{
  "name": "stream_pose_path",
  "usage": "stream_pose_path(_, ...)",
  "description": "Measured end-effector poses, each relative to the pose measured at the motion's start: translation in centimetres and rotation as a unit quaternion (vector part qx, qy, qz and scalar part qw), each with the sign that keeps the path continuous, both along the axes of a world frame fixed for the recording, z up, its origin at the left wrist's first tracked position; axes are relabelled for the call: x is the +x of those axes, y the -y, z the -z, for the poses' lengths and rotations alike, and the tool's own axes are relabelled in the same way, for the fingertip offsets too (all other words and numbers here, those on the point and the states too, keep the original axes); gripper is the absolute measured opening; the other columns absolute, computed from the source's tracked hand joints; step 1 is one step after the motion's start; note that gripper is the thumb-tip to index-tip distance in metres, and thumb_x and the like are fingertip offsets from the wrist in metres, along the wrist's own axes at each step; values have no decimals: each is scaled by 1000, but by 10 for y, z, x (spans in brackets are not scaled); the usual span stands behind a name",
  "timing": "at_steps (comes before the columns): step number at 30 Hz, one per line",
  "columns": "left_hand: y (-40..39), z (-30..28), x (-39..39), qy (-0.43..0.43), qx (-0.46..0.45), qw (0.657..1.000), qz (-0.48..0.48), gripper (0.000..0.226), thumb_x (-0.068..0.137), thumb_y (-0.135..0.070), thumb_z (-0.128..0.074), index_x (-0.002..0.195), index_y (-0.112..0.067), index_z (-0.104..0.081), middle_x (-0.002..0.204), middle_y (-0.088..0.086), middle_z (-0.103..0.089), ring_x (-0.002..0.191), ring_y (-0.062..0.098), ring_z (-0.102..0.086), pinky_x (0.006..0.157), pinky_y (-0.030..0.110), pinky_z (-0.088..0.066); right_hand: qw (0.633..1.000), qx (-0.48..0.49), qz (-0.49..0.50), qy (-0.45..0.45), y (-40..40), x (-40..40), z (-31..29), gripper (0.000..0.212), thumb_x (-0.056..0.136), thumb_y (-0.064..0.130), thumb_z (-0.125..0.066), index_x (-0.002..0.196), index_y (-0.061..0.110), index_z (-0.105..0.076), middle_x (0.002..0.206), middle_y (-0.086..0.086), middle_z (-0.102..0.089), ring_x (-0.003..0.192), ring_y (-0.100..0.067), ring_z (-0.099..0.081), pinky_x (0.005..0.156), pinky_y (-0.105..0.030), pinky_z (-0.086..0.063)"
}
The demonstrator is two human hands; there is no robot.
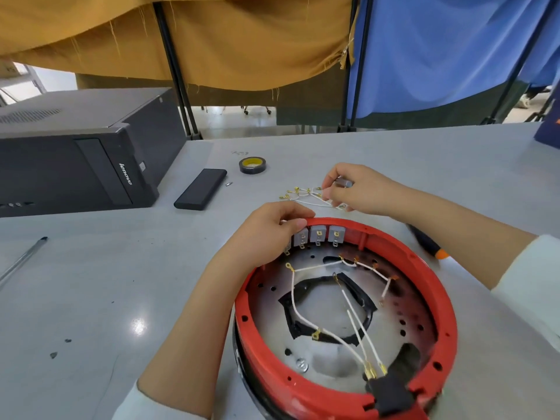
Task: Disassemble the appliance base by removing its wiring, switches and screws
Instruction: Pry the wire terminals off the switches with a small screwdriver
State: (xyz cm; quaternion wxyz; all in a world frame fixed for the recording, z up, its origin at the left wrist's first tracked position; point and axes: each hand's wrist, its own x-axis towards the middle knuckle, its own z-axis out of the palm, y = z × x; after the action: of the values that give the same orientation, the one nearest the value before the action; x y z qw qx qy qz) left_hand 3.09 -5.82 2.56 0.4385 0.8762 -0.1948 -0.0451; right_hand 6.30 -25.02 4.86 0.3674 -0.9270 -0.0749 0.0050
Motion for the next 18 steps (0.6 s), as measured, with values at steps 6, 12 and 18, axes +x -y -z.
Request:
stream_pose_path(6, -3, 2, -11, 10, 18, 994, -110, 26, 98, -15, -43, 116, -23, -60, 114, -5, -62, 93, 14, -54, 72, 17, -35, 993, -95, 11, 73, 12, -48, -2, 10, 86, 21, -61, 91, 26, -55, 93, 2, -63, 79, 0, -54, 64, -14, -38)
stream_pose_path(12, -9, -2, -32, -32, 68, 985, -153, 41, 96, -9, -35, 136, -16, -37, 129, 7, -54, 109, 28, -54, 87, 34, -42, 988, -147, 33, 27, 23, -68, 2, 19, 82, 20, -66, 90, 25, -50, 80, 11, -49, 69, -4, -47, 57, -19, -35)
stream_pose_path(18, -8, 1, -47, -28, 107, 974, -198, 46, 96, -8, -33, 142, -14, -28, 132, 18, -46, 112, 33, -50, 82, 32, -38, 974, -224, 25, 31, 22, -85, 0, 31, 77, 1, -53, 84, 31, -48, 74, 13, -50, 66, -4, -46, 53, -27, -32)
